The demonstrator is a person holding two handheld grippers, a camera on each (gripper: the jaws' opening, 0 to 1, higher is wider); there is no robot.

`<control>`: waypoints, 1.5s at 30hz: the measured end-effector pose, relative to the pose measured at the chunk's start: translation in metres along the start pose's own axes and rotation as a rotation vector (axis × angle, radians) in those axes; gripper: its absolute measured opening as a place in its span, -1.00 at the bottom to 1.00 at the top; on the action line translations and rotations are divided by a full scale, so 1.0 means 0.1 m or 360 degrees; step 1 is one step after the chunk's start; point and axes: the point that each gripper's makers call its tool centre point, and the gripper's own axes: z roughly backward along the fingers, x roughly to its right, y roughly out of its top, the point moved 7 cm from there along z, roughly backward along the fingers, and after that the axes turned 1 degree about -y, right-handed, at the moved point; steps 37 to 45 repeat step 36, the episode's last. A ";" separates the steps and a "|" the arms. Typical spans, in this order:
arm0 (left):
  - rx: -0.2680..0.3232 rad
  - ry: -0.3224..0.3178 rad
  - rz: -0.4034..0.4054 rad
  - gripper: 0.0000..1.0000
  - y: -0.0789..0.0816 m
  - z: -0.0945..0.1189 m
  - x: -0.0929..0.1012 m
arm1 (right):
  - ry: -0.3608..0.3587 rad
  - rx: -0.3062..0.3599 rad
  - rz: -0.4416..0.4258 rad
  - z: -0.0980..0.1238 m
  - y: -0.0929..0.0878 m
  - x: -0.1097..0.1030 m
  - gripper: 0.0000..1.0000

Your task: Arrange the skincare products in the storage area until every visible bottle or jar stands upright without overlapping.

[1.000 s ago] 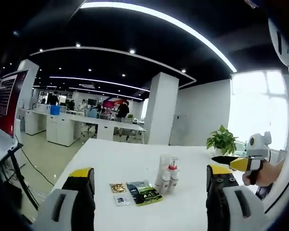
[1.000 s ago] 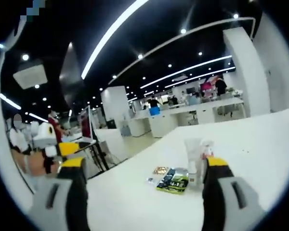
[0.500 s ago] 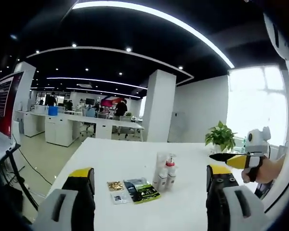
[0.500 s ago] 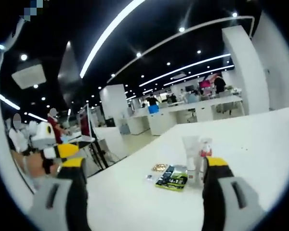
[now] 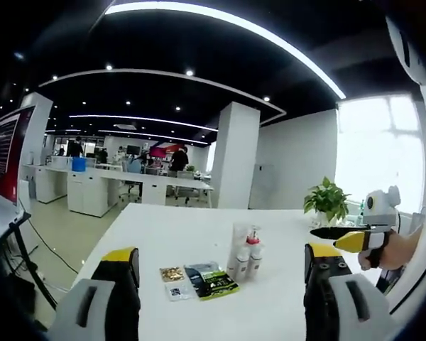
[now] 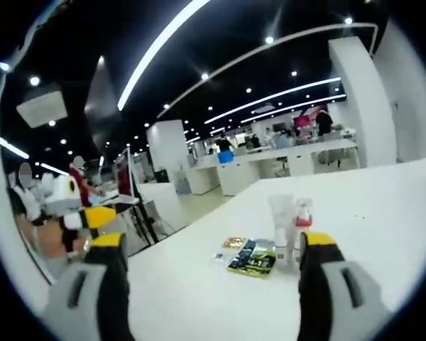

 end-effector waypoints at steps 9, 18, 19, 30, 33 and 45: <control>-0.0016 0.0009 -0.0001 0.99 -0.03 -0.01 -0.05 | -0.0016 -0.0020 -0.0009 0.00 -0.02 0.02 0.98; -0.0021 0.0017 0.0010 0.99 -0.04 -0.02 -0.06 | -0.0018 -0.0041 -0.0012 -0.02 -0.04 0.02 0.98; -0.0023 0.0017 0.0009 0.99 -0.04 -0.02 -0.06 | -0.0018 -0.0042 -0.0015 -0.02 -0.04 0.02 0.98; -0.0040 -0.0007 -0.0015 0.98 -0.02 -0.07 -0.06 | -0.0026 -0.0054 -0.0016 -0.03 -0.05 0.03 0.98; -0.0041 -0.0010 -0.0017 0.98 -0.01 -0.08 -0.06 | -0.0030 -0.0060 -0.0015 -0.02 -0.06 0.04 0.98; -0.0045 -0.0011 -0.0018 0.98 -0.02 -0.08 -0.06 | -0.0031 -0.0063 -0.0014 -0.02 -0.06 0.04 0.98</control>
